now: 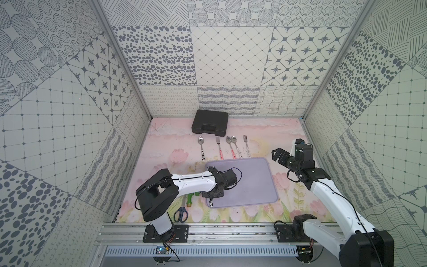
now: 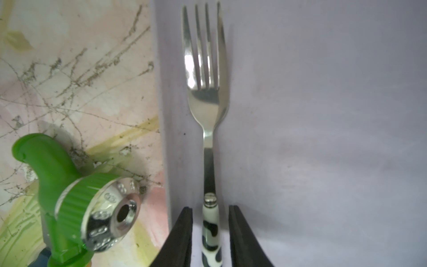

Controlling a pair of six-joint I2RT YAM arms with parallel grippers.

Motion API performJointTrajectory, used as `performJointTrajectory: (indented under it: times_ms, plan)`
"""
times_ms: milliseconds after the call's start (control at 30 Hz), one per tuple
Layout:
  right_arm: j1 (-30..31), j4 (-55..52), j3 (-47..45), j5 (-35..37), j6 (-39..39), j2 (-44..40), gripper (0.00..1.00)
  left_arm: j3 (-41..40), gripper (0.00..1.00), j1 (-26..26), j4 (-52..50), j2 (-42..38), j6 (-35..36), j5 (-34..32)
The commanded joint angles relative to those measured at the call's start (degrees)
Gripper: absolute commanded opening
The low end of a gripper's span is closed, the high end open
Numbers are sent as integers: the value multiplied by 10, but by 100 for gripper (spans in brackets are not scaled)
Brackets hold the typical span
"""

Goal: Set the spoon and fork side by side
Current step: Place the fork on the tray.

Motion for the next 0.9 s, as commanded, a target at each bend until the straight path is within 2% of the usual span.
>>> performJointTrajectory:
  times_ms: [0,200,333,867]
  plan:
    - [3,13,-5,4,-8,-4,97,22,35,-3,-32,-14,9,-3]
    - [3,12,-5,4,-8,-4,97,66,36,1,-48,-24,33,-21]
    - [3,13,-5,2,-8,-3,97,93,36,22,-49,-23,59,-23]
    - [7,11,-5,2,-12,7,97,176,36,186,-4,48,184,0]
